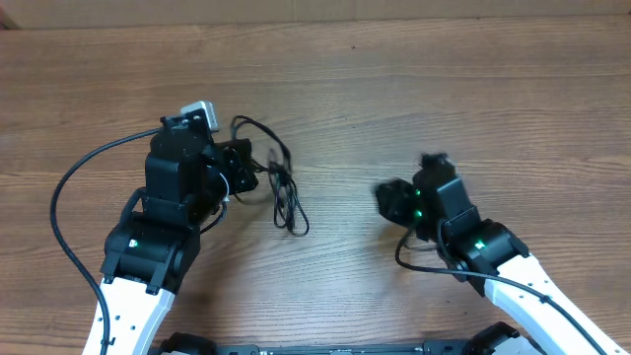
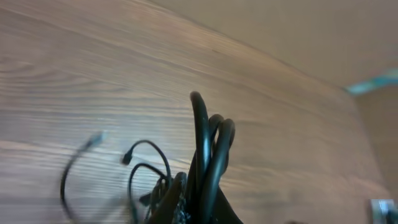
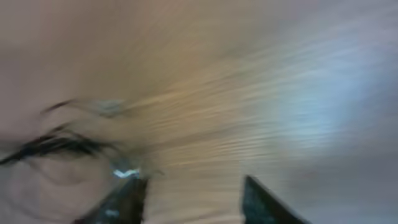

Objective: Untangle cables
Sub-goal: 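Pull the cables apart, left gripper leftward, right gripper rightward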

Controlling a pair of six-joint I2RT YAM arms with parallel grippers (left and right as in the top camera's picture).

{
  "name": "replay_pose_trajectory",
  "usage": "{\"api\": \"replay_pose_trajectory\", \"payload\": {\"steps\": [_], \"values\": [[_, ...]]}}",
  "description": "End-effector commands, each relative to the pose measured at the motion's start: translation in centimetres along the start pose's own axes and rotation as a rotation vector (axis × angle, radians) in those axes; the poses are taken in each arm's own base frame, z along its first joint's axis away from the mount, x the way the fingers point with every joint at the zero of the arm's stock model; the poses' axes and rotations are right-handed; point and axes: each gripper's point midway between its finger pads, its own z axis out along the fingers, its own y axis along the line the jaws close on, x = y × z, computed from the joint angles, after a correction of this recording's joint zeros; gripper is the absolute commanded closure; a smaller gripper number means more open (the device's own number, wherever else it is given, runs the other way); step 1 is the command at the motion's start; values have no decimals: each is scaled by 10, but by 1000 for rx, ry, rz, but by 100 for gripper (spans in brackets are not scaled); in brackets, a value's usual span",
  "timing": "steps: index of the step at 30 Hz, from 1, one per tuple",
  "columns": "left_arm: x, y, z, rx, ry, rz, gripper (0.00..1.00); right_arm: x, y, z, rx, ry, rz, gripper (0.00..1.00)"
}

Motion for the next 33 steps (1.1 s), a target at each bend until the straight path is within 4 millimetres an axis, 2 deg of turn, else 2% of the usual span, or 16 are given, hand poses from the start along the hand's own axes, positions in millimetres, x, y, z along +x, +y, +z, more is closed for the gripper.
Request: {"api": "replay_pose_trajectory", "payload": {"steps": [1, 3, 6, 10, 14, 16, 19, 22, 26, 29, 33], "values": [[7, -37, -7, 196, 66, 40, 96, 20, 64, -18, -312, 140, -175, 45], [10, -48, -9, 255, 87, 44, 96, 19, 78, -20, -372, 130, -200, 43], [16, -57, -12, 313, 122, 47, 96, 12, 86, -17, -389, 87, -218, 36], [24, -68, -18, 381, 170, 38, 96, 3, 97, -9, -415, 33, -238, 35], [24, -68, -18, 377, 189, -52, 96, 5, 105, 2, -437, 20, -301, 35], [25, -69, -18, 374, 201, -102, 96, 6, 102, 13, -404, 8, -307, 35], [29, -75, -22, 413, 238, -126, 96, -12, 77, 32, -242, -98, -283, 36], [37, -83, -27, 464, 282, -112, 96, -48, 48, 35, -50, -282, -249, 39], [49, -90, -36, 534, 333, -32, 96, -101, 0, 10, 245, -564, -200, 40], [56, -88, -38, 542, 355, -1, 96, -129, -32, -16, 437, -705, -204, 37], [61, -83, -36, 521, 361, 41, 96, -156, -57, -43, 606, -795, -225, 34]]}}
